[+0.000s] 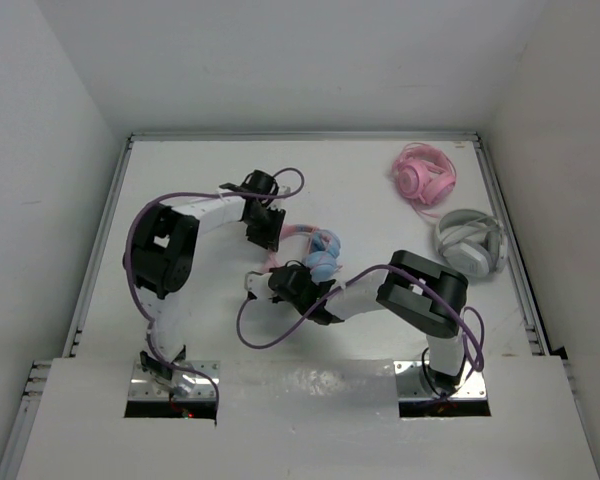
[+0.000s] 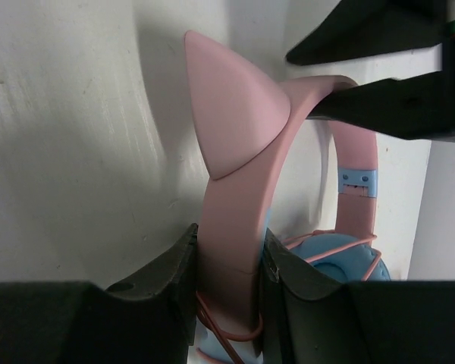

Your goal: Wrap the headphones

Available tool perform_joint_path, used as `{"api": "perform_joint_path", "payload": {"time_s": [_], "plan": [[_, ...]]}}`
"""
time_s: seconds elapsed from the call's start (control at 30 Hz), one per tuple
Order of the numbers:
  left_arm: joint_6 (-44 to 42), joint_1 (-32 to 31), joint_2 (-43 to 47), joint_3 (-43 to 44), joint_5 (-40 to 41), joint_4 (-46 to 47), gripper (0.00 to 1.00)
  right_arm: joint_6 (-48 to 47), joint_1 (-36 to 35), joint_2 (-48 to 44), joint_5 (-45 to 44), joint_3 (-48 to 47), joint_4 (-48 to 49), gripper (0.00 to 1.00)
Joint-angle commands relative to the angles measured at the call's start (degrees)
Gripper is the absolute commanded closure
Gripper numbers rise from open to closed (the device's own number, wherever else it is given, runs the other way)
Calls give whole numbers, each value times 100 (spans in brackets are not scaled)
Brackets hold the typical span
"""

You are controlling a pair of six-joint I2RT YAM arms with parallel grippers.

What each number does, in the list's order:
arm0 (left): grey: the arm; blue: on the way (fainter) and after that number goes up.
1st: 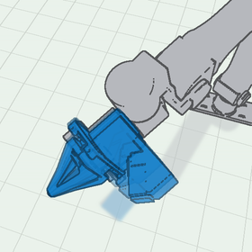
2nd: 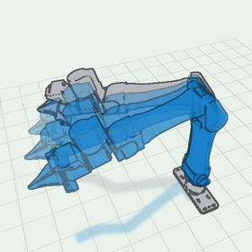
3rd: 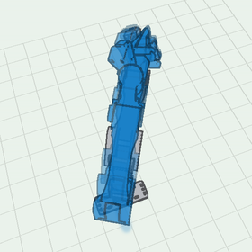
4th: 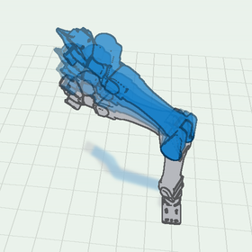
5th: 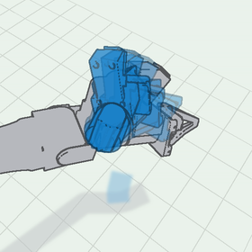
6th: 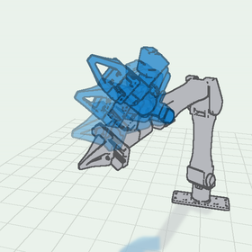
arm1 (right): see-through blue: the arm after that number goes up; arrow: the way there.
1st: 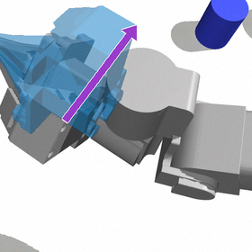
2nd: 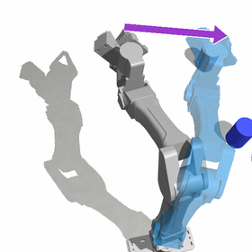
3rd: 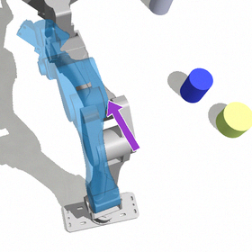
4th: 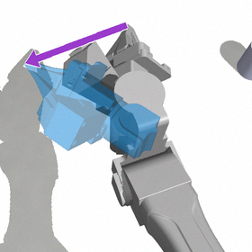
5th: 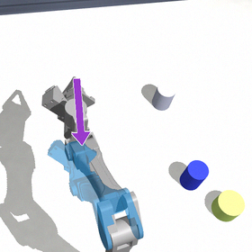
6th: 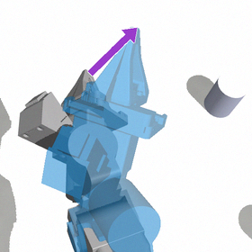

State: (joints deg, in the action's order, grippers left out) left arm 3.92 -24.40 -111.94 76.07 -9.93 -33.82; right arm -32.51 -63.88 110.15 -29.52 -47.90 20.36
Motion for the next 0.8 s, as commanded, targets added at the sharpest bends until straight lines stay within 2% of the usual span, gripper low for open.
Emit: {"api": "perform_joint_path", "payload": {"time_s": [0.0, 0.07, 0.1, 0.13, 0.17, 0.27, 0.3, 0.33, 0.37, 0.47, 0.57, 0.77], "plan": [[-67, 23, -284, 136, 62, 245, 74, 430, -63, 33, 552, -26, -427, 100], [-76, 15, -328, 118, -254, 253, 83, 439, -55, -2, 614, -35, -445, 100], [-59, 15, -328, 110, -333, 271, 96, 447, -63, -20, 649, -35, -463, 100], [-58, -3, -311, 101, -438, 271, 100, 491, -63, -63, 649, -61, -471, 100], [-41, -3, -293, 101, -474, 254, 100, 526, -63, -116, 623, -105, -506, 98], [-41, 6, -162, 127, -562, 183, 100, 570, -63, -230, 623, -210, -594, 84], [-41, 6, -66, 153, -623, 157, 100, 579, -63, -326, 631, -255, -629, 68], [-76, 6, -21, 162, -641, 122, 100, 597, -63, -388, 658, -298, -752, 63], [-93, 6, 66, 188, -650, 104, 100, 684, -63, -528, 710, -429, -822, 52], [-199, 6, 164, 189, -563, 51, 100, 860, -63, -792, 1051, -719, -1226, 34], [-348, 6, 173, 162, -431, -10, 100, 913, -55, -1109, 1308, -931, -1543, 24], [-735, 6, 85, 233, -53, -159, 100, 869, -11, -1390, 1405, -1107, -2009, 20]]}}
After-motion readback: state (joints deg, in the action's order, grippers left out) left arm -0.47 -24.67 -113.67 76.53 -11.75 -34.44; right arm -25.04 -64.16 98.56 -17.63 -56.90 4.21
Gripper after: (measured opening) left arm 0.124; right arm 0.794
